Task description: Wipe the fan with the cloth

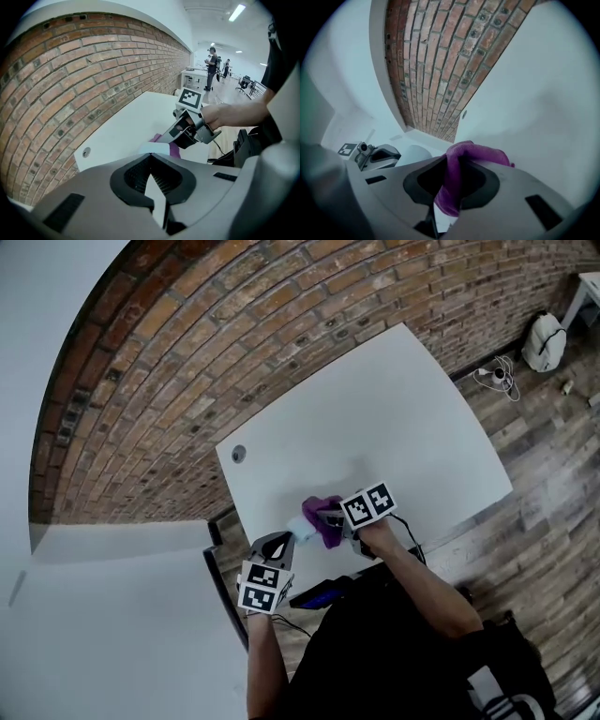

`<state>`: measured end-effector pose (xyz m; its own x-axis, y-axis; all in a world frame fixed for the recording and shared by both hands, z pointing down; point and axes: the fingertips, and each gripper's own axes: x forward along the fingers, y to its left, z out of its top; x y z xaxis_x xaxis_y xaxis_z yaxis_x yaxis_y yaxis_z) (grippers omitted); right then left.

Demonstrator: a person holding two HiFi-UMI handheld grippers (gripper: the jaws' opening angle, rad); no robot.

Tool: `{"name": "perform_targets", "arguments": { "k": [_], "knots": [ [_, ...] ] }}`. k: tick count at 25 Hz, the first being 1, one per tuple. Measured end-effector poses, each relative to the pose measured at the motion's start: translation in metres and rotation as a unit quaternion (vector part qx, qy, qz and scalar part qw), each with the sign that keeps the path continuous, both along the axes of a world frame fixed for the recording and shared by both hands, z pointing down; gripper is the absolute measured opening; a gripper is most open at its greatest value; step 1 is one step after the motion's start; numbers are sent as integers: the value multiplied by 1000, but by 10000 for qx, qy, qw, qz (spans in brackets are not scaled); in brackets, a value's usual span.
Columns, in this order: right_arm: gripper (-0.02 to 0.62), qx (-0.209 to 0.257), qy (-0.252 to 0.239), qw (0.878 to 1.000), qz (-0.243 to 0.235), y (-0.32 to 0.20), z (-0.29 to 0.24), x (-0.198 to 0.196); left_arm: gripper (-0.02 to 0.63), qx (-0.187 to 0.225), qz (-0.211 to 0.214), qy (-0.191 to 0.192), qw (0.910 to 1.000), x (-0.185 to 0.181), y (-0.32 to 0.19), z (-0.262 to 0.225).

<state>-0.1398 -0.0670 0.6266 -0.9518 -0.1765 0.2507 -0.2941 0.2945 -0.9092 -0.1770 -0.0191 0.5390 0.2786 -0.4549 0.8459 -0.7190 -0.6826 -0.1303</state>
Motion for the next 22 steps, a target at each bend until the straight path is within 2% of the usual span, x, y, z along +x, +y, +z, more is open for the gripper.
{"name": "perform_targets", "arguments": {
  "k": [3, 6, 9, 15, 17, 19, 20, 22],
  "knots": [
    [64, 266, -77, 9991, 309, -29, -14, 6, 5, 18, -13, -9, 10000, 1, 0, 0],
    [64, 275, -395, 9988, -133, -32, -31, -18, 5, 30, -30, -24, 10000, 1, 1, 0],
    [64, -246, -618, 9967, -456, -18, -28, -33, 5, 22, -27, -46, 10000, 3, 3, 2],
    [64, -1134, -1282, 9852, -31, 5, -25, -12, 5, 56, -38, -72, 10000, 1, 1, 1],
    [64, -1151, -1225, 9855, -213, 25, -25, -3, 5, 137, -23, -80, 9999, 0, -1, 1],
    [64, -1036, -922, 9889, -530, 45, -17, 8, 5, 164, -30, -46, 9999, 1, -1, 2],
    [64, -932, -718, 9916, -537, 47, -12, 15, 5, 168, -43, -19, 9998, 1, 0, 2],
    [64, -610, -394, 9972, -156, 27, -9, 29, 5, 183, -77, 23, 9998, 0, 0, 1]
  ]
}}
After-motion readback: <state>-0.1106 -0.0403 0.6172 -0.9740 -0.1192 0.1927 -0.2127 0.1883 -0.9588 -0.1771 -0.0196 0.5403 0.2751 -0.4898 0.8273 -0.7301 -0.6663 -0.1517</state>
